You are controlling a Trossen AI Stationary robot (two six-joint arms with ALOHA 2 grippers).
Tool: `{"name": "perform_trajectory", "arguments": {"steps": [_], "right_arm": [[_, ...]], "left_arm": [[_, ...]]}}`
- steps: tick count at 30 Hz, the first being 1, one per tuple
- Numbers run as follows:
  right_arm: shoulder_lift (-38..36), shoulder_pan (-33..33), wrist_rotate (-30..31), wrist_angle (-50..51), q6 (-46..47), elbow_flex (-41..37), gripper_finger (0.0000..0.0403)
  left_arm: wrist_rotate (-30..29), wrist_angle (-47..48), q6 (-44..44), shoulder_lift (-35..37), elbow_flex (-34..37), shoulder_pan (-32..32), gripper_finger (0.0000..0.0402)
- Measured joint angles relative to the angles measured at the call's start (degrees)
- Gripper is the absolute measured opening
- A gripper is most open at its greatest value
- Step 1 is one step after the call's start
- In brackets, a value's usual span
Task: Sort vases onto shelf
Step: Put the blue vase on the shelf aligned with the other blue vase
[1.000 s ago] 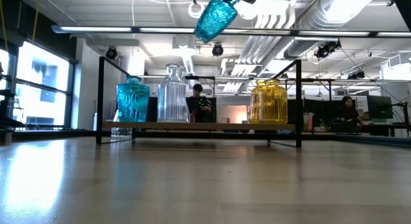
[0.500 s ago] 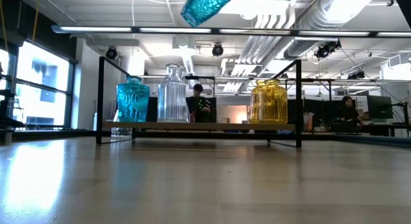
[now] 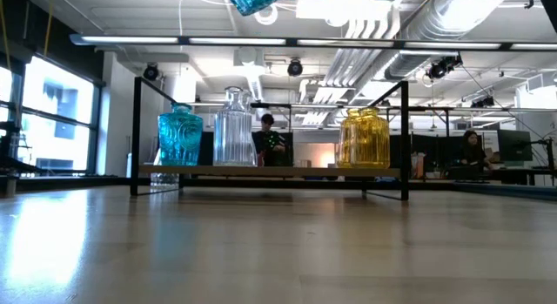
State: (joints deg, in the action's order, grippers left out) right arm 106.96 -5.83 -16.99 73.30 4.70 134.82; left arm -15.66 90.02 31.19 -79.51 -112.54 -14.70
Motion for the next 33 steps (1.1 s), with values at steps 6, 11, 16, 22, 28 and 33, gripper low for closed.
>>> {"name": "perform_trajectory", "arguments": {"steps": [6,11,16,22,28,33], "right_arm": [[3.19,6.41,5.12,-4.43,8.44,0.00,0.0020],[6.22,9.99,7.53,-3.07,15.12,0.00,0.0020],[10.53,12.76,7.49,-1.01,19.08,-0.07,0.0020],[15.51,14.60,5.80,-1.32,20.02,-0.07,0.0020],[20.29,14.07,1.89,-2.51,19.39,-0.04,0.0020],[23.51,13.70,-0.12,-4.27,19.29,-0.04,0.0020]], "left_arm": [[-4.16,-0.34,2.93,3.65,10.60,-5.63,0.0120],[-7.84,-3.04,7.10,8.53,16.20,-8.80,0.0119],[-7.95,-6.97,7.94,12.11,20.37,-10.79,0.0119],[-6.42,-11.42,9.69,13.90,24.45,-13.03,0.0119],[-1.07,-11.39,11.88,13.86,28.38,-15.37,0.0120],[-1.14,-11.11,15.11,14.88,27.93,-18.51,0.0120]]}}
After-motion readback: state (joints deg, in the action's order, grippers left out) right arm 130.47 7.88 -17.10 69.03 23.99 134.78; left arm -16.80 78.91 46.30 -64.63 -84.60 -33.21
